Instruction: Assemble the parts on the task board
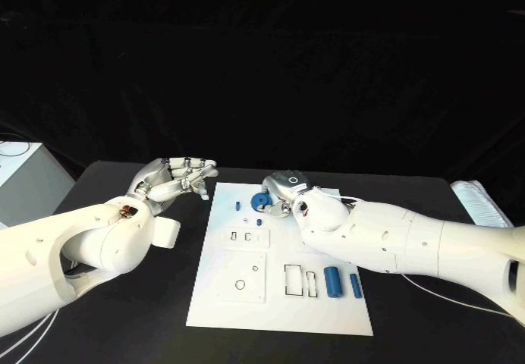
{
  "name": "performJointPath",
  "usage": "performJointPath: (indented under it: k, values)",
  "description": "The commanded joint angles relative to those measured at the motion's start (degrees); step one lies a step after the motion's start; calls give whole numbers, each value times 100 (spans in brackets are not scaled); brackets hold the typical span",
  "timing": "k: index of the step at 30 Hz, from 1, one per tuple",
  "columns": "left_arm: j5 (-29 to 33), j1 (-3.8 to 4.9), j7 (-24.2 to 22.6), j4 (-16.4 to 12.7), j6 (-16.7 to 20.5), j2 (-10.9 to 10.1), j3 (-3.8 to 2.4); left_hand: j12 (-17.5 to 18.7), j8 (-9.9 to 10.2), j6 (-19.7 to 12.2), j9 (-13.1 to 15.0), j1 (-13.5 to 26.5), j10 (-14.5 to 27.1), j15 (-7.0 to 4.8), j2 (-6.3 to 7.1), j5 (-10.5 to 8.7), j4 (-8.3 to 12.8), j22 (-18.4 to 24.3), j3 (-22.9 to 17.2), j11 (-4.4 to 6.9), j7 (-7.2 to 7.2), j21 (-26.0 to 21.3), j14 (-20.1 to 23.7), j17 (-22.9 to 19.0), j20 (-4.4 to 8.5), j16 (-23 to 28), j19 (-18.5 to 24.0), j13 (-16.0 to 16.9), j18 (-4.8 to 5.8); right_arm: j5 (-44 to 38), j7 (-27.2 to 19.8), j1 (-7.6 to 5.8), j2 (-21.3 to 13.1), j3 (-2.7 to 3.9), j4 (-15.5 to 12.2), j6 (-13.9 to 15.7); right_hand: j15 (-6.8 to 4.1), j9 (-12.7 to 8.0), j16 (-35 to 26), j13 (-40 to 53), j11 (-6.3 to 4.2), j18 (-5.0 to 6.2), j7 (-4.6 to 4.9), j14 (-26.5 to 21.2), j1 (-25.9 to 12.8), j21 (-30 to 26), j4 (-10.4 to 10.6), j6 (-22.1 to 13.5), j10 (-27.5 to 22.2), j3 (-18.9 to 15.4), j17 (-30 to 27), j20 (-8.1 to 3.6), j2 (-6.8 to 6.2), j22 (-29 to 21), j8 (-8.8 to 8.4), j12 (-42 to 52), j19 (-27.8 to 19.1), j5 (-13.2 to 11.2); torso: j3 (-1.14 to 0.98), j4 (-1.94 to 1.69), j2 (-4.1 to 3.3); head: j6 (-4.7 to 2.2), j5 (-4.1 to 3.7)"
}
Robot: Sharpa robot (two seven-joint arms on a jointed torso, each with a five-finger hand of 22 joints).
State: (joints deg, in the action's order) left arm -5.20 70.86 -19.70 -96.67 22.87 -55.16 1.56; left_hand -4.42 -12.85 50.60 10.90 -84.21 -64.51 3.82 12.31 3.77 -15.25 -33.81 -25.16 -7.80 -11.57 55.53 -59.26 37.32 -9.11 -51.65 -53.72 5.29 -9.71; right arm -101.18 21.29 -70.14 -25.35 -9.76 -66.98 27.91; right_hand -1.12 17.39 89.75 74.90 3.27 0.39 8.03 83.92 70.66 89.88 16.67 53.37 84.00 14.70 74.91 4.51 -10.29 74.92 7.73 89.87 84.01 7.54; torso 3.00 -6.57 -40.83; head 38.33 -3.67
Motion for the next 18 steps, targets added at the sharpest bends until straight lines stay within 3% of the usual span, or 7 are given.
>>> performJointPath:
  k: [1,18]
  values:
    - [-32,9,3,-14,-89,-2,-5,22,31,-32,9,35,29,-4,-4,-33,2,-7,-19,-9,-11,22,6,-5,-18,-38,37,3,-82,531,-181,-3,-7,0,-25,-222,35,-7,25,1510,36,-39,25,608,-67,12,-2,-1,600,4,1509,59,14,1508,-22,13,599,13,-3,1,1,10,4]
    - [-35,9,27,-9,-71,-25,-5,33,41,-51,8,27,55,1,-7,-32,9,-12,-25,-17,-21,31,15,-12,-21,-36,48,-1,-82,977,-254,-5,-89,0,-36,-405,42,-2,25,1510,37,-39,21,608,-264,12,-9,124,600,123,1509,78,139,1508,-3,13,599,3,-4,6,-1,20,-1]
